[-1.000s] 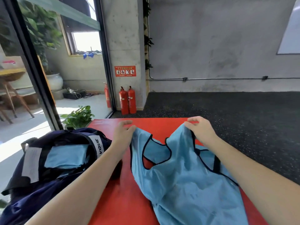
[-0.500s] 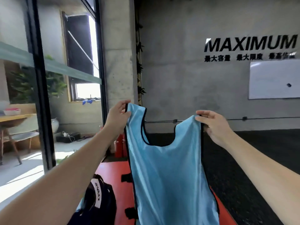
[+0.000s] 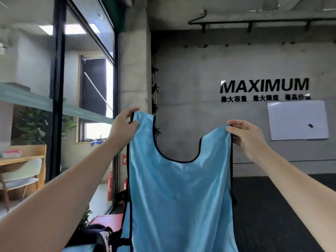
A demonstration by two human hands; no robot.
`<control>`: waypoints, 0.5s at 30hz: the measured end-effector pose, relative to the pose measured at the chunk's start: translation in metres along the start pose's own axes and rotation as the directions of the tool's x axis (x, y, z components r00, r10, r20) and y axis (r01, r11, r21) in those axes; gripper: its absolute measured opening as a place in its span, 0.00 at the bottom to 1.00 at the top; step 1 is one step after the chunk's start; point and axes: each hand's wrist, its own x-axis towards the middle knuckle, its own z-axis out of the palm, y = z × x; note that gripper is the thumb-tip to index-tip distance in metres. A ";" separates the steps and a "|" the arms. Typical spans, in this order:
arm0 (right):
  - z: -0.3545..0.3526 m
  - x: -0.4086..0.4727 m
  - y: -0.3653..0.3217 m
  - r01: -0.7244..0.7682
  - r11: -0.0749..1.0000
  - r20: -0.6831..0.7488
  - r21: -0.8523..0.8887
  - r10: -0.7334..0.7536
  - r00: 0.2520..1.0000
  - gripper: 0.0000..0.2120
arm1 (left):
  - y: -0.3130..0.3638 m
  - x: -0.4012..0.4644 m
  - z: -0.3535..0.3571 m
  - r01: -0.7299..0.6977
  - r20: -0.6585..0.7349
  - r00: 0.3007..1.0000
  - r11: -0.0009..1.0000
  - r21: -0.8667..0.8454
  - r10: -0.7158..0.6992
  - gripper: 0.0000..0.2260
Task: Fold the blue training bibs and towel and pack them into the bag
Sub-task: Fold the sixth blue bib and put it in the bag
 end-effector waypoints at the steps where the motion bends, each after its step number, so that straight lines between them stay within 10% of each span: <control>1: 0.000 0.001 0.001 0.004 1.000 -0.012 -0.008 -0.004 1.000 0.08 | -0.002 0.000 -0.002 -0.003 -0.004 1.000 1.000 0.024 0.003 0.21; 15: 0.003 0.049 0.175 -0.117 0.921 0.034 -0.371 0.139 0.990 0.09 | -0.191 -0.006 0.068 0.169 0.220 0.947 0.946 0.278 -0.234 0.21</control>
